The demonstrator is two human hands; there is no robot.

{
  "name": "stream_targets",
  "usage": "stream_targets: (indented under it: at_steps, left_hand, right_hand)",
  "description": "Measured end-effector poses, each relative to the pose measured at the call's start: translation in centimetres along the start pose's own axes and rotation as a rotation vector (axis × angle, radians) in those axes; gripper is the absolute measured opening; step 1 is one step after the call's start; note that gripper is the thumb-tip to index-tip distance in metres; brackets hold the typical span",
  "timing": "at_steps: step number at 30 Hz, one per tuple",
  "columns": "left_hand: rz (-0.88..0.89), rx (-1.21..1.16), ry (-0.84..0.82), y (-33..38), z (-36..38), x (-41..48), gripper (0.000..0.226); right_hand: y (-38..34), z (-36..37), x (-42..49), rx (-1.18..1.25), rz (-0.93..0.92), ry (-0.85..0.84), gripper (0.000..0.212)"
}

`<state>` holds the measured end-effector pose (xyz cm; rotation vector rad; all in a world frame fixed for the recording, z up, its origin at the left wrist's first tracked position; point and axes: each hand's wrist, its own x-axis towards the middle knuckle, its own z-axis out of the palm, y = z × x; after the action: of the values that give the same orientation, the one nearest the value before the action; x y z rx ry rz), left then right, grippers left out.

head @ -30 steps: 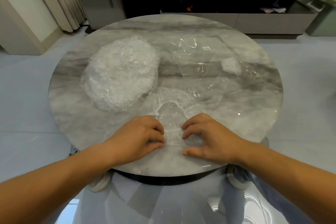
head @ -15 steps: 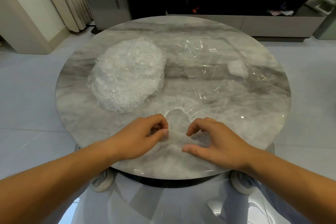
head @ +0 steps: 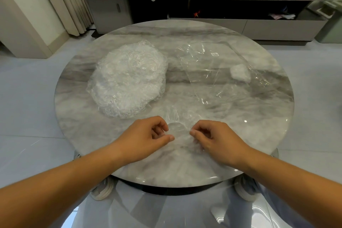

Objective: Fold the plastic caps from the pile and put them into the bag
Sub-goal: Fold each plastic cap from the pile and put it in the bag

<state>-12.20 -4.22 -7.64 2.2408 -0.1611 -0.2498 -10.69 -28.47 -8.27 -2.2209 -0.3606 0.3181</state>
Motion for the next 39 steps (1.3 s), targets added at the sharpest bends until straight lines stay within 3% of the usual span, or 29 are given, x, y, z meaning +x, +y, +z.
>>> stream_targets:
  at_steps: [8, 15, 19, 24, 28, 34, 39]
  left_hand:
    - [-0.053, 0.117, 0.077, -0.1, -0.1, 1.6, 0.022]
    - [-0.005, 0.222, 0.173, -0.8, -0.6, 2.3, 0.046]
    - [0.033, 0.225, 0.184, -1.1, -0.6, 2.5, 0.066]
    - [-0.025, 0.239, 0.142, -1.8, -0.5, 2.8, 0.066]
    - [-0.004, 0.266, 0.144, -1.8, -0.4, 2.8, 0.075]
    - [0.021, 0.315, 0.145, -1.3, -0.1, 2.8, 0.101]
    - [0.024, 0.306, 0.111, -1.3, 0.0, 2.6, 0.110]
  right_hand:
    - [-0.4, 0.0, 1.9, -0.202, 0.064, 0.067, 0.010]
    - [-1.1, -0.3, 2.4, -0.454, 0.053, 0.152, 0.042]
    - [-1.2, -0.4, 2.5, -0.465, 0.071, 0.159, 0.055]
    - [-1.9, -0.6, 2.6, -0.472, 0.036, 0.164, 0.061]
    - [-3.2, -0.7, 3.2, -0.301, -0.069, 0.228, 0.055]
    - [-4.2, 0.1, 5.1, -0.127, 0.065, 0.153, 0.053]
    - [-3.3, -0.1, 5.1, -0.129, 0.006, 0.176, 0.016]
